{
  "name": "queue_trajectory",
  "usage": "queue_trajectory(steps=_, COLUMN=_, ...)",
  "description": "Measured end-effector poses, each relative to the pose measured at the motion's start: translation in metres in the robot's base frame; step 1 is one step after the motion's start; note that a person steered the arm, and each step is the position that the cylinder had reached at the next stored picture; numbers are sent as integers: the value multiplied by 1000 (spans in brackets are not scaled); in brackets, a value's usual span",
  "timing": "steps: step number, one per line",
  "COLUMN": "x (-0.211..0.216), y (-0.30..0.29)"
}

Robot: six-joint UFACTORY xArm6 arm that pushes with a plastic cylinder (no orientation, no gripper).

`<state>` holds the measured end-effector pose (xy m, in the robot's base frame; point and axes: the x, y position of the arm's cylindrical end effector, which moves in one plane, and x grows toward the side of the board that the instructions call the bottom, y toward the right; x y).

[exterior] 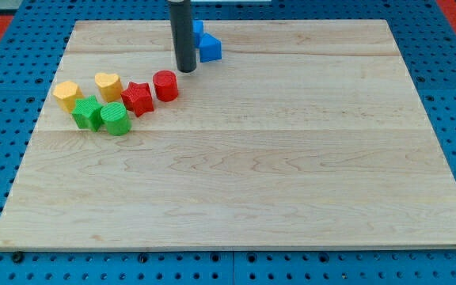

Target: Place the blue triangle to the right of the blue cube

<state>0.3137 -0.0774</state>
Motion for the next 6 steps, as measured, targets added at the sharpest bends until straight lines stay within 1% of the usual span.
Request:
queue_trajectory(steps=1, x=-11, y=9)
queue_trajectory(steps=3, x=-46, y=48)
queue_trajectory(steps=4, x=-50, y=62)
queue_trajectory(steps=5, x=-37, y=74)
queue_trajectory(steps=6, x=-42, y=100)
